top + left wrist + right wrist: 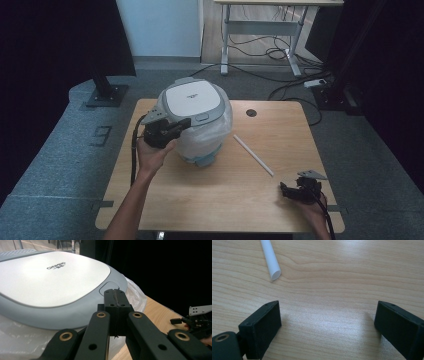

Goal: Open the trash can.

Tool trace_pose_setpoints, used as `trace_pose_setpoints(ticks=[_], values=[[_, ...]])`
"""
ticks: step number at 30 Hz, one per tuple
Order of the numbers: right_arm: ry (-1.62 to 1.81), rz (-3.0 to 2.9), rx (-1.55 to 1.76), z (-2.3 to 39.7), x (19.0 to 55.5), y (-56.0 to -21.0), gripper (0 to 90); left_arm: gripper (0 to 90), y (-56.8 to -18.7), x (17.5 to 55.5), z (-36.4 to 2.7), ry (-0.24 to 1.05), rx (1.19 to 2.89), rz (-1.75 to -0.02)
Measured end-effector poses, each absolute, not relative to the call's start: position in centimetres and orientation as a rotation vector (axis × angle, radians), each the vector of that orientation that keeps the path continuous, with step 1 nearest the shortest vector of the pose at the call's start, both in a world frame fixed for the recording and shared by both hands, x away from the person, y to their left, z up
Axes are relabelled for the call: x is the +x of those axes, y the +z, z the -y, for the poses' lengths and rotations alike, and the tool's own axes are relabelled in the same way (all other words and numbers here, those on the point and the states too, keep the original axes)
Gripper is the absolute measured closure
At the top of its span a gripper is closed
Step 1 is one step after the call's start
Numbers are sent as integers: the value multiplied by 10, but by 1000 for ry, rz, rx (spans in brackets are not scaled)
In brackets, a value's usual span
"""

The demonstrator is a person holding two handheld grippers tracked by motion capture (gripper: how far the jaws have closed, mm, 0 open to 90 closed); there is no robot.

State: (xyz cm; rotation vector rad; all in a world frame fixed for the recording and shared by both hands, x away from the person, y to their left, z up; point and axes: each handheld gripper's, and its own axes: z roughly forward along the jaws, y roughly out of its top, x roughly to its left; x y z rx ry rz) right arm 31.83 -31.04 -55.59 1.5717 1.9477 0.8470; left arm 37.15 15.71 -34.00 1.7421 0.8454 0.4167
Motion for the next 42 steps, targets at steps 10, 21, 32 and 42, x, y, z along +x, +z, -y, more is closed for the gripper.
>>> trace_pose_setpoints(ticks=[10,21,32,42], values=[[847,-1948,1572,310,318,-556,66,900,-336,381,-143,405,1758,-834],[847,-1948,1572,310,318,-556,66,900,-336,391,-132,396,1773,-842],[847,-1948,1572,310,318,-556,66,900,-339,402,-125,388,1778,-856],[847,-1948,1572,310,318,-556,66,900,-340,405,-124,365,1770,-872]])
